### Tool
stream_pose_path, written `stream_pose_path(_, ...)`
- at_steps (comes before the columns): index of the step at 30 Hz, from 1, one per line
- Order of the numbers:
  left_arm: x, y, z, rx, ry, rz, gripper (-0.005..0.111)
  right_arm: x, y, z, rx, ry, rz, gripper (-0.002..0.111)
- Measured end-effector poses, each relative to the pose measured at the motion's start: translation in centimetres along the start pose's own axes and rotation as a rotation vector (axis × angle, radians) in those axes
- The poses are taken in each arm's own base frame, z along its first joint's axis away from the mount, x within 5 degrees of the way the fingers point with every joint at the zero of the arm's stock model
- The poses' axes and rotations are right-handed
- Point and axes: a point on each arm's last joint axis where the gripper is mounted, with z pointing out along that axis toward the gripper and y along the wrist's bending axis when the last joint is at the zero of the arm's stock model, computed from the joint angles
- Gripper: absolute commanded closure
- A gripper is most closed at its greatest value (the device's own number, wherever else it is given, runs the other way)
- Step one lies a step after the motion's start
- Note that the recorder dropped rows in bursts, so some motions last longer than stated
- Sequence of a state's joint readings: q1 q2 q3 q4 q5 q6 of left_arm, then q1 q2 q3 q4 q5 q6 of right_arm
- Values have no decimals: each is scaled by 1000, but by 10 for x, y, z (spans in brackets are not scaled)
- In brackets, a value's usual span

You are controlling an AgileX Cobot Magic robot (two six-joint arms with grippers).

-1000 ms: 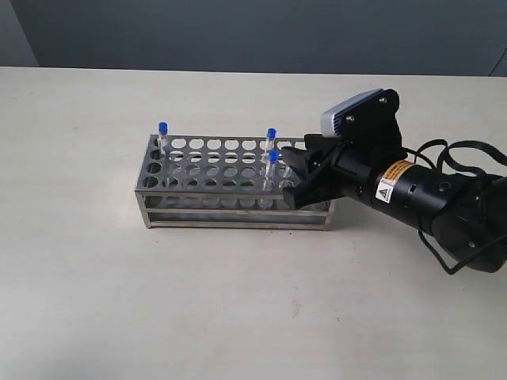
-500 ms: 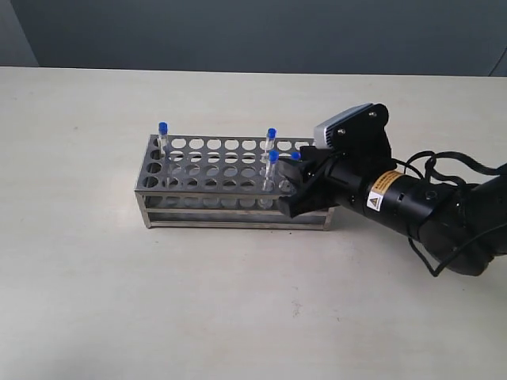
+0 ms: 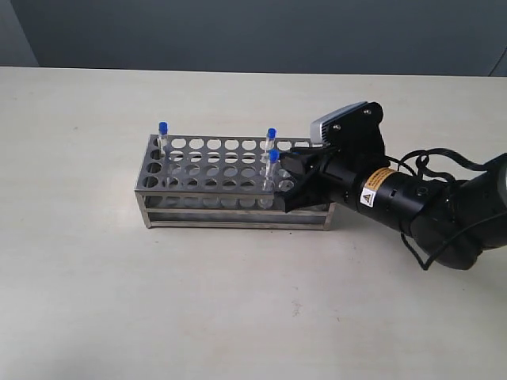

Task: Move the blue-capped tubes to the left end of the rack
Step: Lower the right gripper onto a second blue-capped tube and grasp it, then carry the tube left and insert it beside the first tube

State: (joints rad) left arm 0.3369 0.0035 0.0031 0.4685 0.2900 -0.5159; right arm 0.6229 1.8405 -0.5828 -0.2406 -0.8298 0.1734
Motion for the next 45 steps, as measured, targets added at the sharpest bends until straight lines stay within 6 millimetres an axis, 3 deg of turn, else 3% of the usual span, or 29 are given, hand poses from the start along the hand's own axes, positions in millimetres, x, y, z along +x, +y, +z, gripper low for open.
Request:
stream_pose_path(6, 0, 0, 0, 0, 0, 0, 106, -19, 1, -10, 7, -37, -17, 109)
stream_pose_path(15, 0, 0, 0, 0, 0, 0, 106, -89, 7, -37, 17, -169, -152, 109)
stream_pose_path(19, 0, 0, 0, 0, 0, 0, 106, -116, 11, -32, -38, -230, -162, 109)
stream_pose_path(22, 0, 0, 0, 0, 0, 0, 106, -129, 20, -18, -106, -247, -142, 109)
stream_pose_path(27, 0, 0, 0, 0, 0, 0, 106, -128, 47, 20, -228, -216, -168, 109)
stream_pose_path(31, 0, 0, 0, 0, 0, 0, 106, -116, 69, 55, -294, -168, -197, 109)
stream_pose_path(36, 0, 0, 0, 0, 0, 0, 106, -101, 82, 94, -318, -101, -249, 109)
stream_pose_path(45, 0, 0, 0, 0, 0, 0, 106, -88, 86, 107, -332, -68, -254, 109)
